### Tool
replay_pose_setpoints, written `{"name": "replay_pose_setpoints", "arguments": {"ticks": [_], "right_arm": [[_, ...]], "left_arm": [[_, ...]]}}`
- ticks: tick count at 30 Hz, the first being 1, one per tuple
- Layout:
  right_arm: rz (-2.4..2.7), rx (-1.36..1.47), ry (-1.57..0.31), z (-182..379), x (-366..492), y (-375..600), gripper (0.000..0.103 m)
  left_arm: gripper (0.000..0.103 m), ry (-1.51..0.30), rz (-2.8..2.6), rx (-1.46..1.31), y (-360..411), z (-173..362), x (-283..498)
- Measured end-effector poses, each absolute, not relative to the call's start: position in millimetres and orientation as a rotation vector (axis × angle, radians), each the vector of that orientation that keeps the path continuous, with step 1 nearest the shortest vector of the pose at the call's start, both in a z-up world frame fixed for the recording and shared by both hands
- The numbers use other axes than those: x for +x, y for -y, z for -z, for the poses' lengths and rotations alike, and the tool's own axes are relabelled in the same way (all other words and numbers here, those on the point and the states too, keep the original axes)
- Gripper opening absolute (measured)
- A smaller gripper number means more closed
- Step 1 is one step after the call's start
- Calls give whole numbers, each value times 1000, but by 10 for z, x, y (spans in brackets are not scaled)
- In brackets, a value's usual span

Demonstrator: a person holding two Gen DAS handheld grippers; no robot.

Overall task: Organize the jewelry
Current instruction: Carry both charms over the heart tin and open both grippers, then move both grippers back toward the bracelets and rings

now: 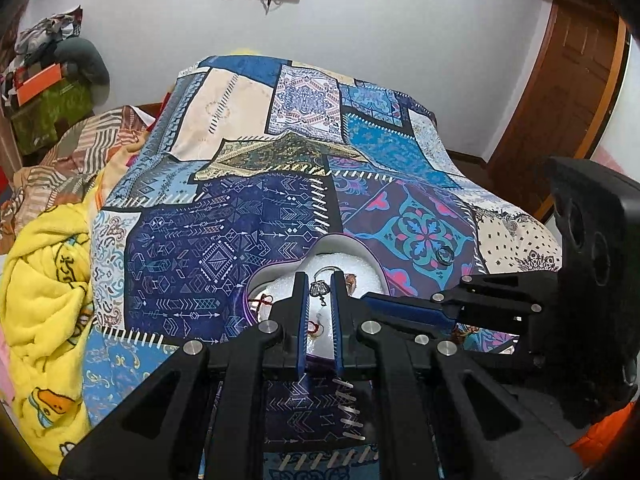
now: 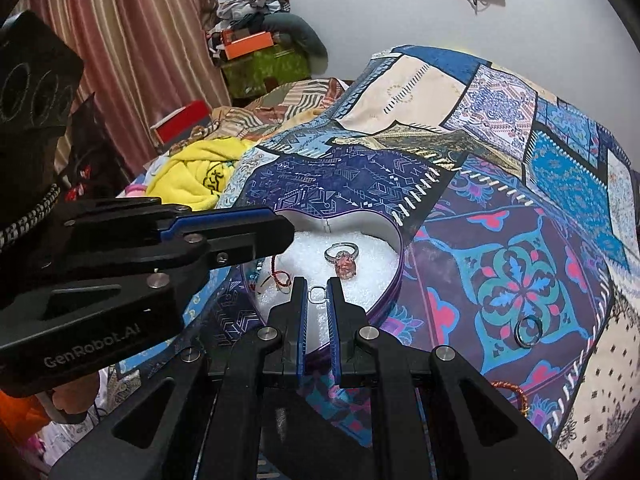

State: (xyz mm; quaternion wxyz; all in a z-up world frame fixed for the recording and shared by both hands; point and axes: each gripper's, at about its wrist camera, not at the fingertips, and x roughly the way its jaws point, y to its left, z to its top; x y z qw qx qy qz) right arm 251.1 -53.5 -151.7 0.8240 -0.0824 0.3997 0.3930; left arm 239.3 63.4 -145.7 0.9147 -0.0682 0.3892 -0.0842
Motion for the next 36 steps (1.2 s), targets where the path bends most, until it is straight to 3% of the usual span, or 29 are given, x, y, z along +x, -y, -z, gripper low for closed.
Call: {"name": "replay_pose_setpoints", "arguments": {"ticks": [11, 16, 18, 22, 36], "right_arm": [[-822, -203, -834, 1512, 2495, 522, 10], [-786, -190, -829, 1450, 2499, 573, 30], [-775, -180, -821, 1406, 2495, 611, 32], [-749, -154, -808, 1311, 2481, 709, 32], [-619, -71, -774, 1006, 2426, 1296, 32]], "left_arm": [[9, -798, 164, -143, -656, 1420, 2367], [13, -779, 131, -135, -687, 1325, 2299], [17, -773, 118, -139, -712, 1282, 2268], [24, -758, 87, -133, -734, 1196, 2196], [25, -752, 110, -90, -400, 1000, 2019]]}}
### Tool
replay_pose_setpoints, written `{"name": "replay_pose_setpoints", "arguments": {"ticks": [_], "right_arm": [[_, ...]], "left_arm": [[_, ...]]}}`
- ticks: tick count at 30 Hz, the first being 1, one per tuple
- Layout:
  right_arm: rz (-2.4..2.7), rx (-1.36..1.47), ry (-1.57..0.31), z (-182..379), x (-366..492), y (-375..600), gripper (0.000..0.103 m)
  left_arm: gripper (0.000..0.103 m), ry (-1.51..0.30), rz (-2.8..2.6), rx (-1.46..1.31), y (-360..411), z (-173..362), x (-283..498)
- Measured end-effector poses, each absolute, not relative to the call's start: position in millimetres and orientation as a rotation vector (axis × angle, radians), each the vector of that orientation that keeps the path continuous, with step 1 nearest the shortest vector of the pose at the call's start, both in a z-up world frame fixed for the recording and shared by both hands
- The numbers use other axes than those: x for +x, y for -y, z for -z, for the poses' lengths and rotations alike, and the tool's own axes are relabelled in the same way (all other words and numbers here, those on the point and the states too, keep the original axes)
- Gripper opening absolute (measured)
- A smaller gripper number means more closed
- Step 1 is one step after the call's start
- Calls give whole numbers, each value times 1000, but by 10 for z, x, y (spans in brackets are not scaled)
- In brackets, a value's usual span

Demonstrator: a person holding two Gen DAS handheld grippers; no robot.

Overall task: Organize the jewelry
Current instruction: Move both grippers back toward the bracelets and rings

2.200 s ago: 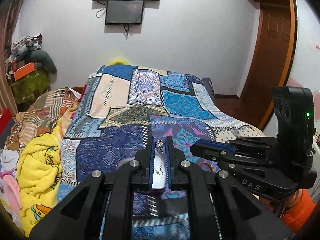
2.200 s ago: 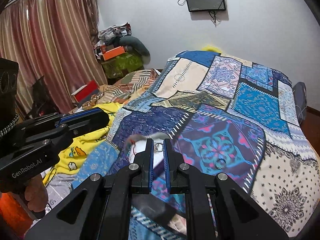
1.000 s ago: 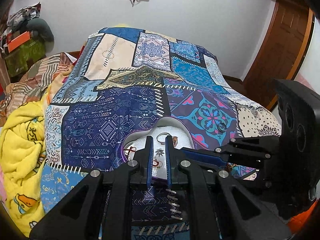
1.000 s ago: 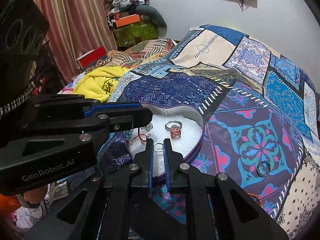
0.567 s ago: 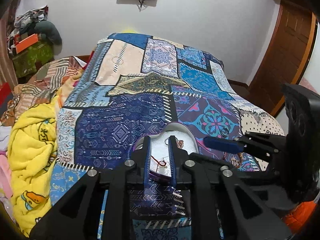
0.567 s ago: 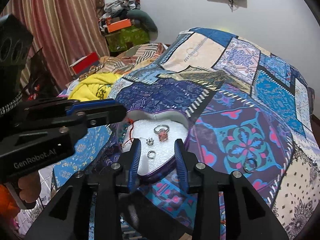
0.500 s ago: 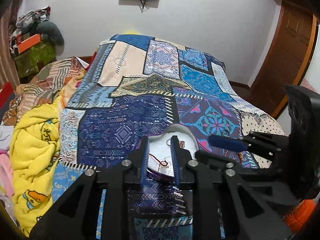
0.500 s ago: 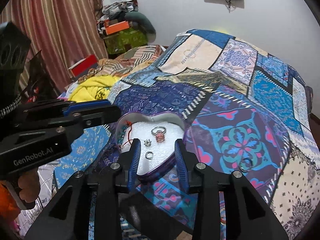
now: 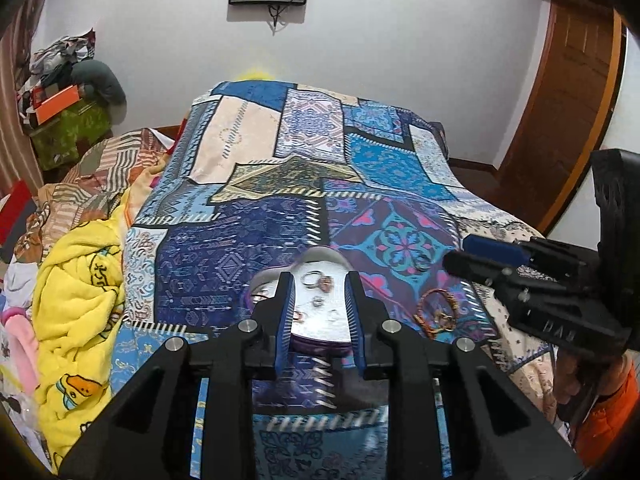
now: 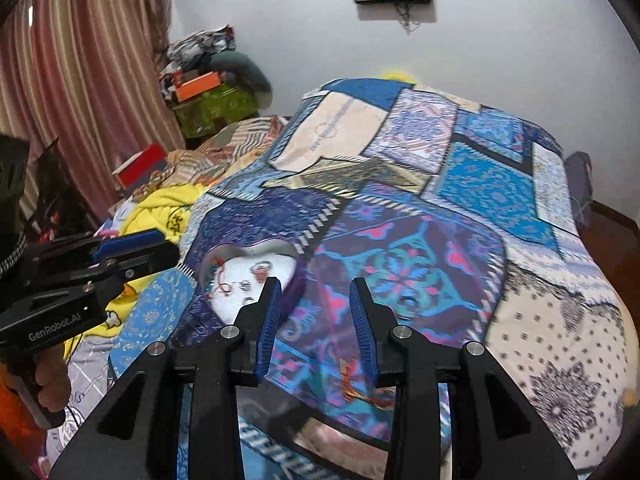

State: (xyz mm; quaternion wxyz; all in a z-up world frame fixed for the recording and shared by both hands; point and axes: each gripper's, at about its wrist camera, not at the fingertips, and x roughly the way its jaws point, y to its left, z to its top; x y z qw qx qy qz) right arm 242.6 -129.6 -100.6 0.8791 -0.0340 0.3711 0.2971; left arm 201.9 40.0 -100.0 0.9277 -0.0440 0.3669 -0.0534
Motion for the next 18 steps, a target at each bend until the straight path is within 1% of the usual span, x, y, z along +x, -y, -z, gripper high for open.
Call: {"name": "replay_pose_setpoints", "arguments": {"ticks": [9, 18], "right_arm": [[-492, -31, -769, 934, 2426, 1860, 32], [-429, -19, -820, 1118, 2473, 2235, 32]], "left_arm": [[25, -789, 182, -57, 20, 1063, 2030], [25, -871, 265, -19, 447, 1348, 2125]]}}
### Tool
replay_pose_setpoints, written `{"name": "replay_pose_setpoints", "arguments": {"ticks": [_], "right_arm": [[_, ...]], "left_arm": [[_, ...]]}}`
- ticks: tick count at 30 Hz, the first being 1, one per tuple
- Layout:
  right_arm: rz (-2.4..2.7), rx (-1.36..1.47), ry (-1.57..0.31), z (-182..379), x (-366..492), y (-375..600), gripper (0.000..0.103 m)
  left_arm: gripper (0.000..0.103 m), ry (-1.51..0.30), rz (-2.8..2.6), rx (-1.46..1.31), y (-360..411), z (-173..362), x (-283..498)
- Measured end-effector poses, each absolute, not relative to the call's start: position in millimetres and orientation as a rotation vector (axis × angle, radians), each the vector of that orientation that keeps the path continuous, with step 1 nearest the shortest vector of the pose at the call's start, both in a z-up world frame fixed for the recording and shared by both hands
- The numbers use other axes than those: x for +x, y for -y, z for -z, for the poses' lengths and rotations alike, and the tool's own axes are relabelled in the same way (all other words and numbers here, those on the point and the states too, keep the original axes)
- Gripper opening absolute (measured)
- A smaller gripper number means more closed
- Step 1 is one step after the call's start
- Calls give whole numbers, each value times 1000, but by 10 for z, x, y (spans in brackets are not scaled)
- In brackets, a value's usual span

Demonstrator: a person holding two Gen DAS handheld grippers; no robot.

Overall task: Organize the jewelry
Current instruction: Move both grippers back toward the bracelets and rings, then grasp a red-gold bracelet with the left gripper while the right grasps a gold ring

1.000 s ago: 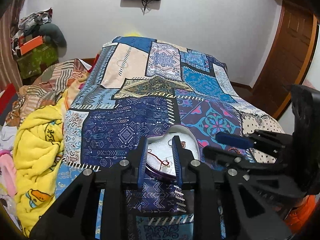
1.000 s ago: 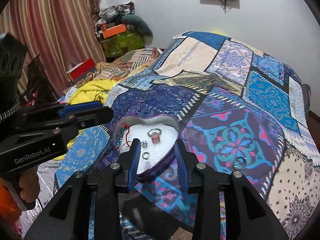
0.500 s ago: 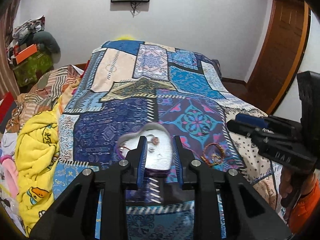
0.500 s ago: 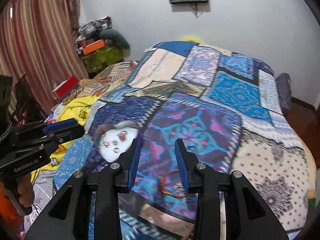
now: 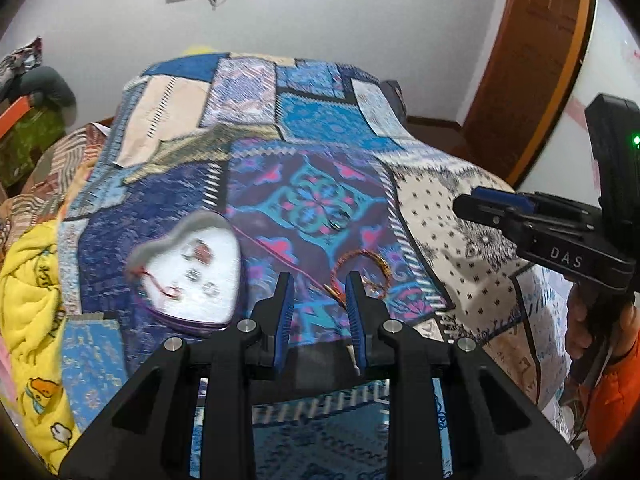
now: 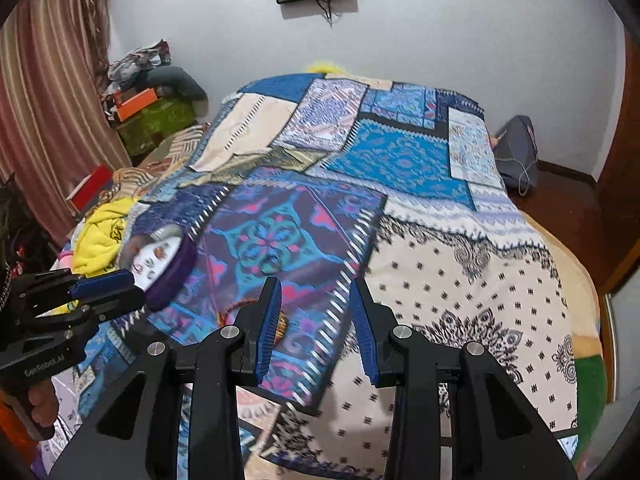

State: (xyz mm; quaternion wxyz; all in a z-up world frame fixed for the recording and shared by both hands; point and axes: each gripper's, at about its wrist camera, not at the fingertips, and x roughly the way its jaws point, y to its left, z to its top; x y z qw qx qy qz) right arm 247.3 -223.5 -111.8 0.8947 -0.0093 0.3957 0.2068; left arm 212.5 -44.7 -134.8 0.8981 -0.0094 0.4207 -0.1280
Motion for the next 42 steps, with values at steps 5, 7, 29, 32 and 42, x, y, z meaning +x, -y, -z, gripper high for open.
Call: {"name": "replay_pose_setpoints", "arguments": {"ticks": [5, 7, 29, 32, 42], "right_arm": [[-439, -16, -856, 1267, 2483, 2276, 32], [-445, -13, -868, 1324, 2486, 2275, 32], [-437, 8, -912, 1572, 2539, 2299, 32], [-443, 4, -912, 1564, 2506, 2288, 32], [-483, -25, -917, 1565, 2434, 2192, 32]], "left_arm": [[25, -929, 285, -10, 571, 1563, 2201], [25, -954, 287, -15, 598, 1651, 2236], [7, -1035, 274, -36, 812, 2045, 2556], [6, -1037, 292, -55, 777, 2017, 2550], [6, -886, 232, -43, 562, 1574, 2336]]}}
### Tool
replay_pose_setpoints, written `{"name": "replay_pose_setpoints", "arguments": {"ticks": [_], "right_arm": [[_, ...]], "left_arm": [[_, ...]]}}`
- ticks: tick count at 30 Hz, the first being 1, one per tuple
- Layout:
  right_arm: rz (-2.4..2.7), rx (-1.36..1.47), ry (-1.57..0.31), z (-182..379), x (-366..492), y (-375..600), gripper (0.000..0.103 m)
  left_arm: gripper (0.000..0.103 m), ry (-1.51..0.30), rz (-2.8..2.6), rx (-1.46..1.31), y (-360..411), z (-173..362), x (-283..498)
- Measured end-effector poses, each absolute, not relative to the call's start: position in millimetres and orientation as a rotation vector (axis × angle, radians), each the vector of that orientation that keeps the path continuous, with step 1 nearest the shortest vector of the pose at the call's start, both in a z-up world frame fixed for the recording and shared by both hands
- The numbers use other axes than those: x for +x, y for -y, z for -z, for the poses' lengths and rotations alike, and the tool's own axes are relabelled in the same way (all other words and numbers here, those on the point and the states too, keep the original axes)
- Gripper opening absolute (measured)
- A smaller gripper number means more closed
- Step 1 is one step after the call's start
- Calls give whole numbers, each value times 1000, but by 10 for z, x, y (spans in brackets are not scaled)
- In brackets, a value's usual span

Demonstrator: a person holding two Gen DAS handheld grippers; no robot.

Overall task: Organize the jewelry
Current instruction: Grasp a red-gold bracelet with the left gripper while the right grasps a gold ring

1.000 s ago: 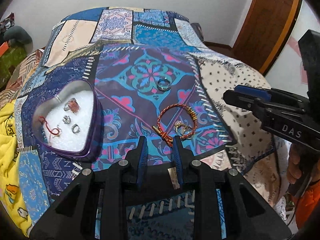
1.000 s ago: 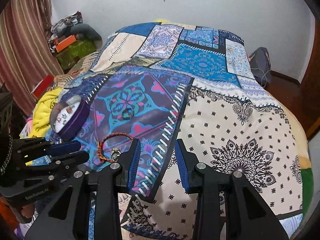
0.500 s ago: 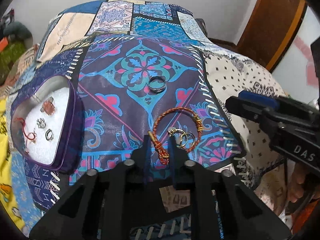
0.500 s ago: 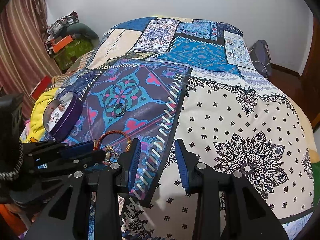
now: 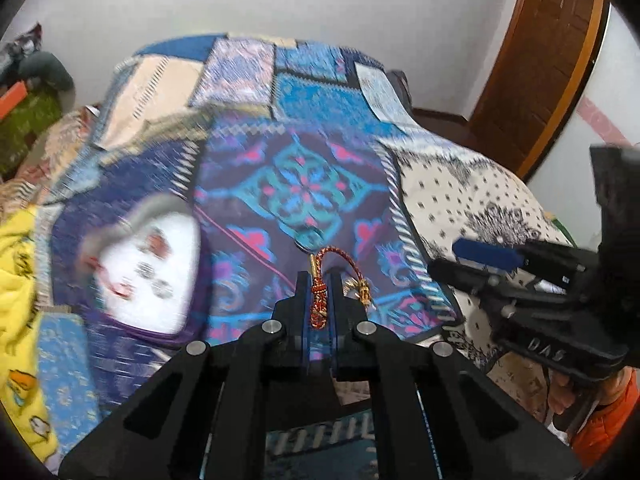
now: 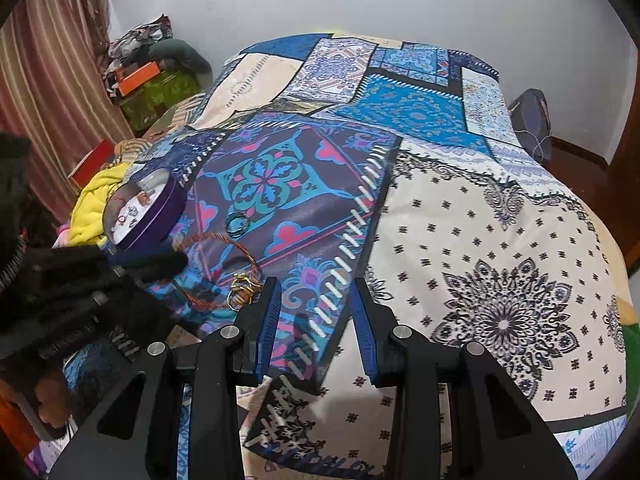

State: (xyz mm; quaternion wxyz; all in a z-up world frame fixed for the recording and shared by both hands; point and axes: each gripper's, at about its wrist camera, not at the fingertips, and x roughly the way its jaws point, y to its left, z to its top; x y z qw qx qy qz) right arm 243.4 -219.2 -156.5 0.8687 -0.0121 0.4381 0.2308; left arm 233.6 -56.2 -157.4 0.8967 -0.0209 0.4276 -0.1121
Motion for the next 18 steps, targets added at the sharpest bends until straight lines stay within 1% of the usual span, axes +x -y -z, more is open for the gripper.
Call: {"name": "replay_pose_setpoints", "arguments": {"ticks": [8, 15, 17, 18], "right_arm": [[-583, -71, -975, 1753, 2396, 1823, 32], [-632, -143, -981, 1866, 2410, 1559, 32], [-630, -159, -969, 1885, 2393, 1540, 31], [-627, -161, -964, 1895, 2387, 1537, 29]], "left_arm": [[6, -820, 188, -53, 295, 1372, 2233], [6, -816, 194, -51, 275, 1424, 2177], [6, -814, 195, -49, 287, 1434, 2171], [6, -813, 196, -50, 290, 1431, 2170]]}}
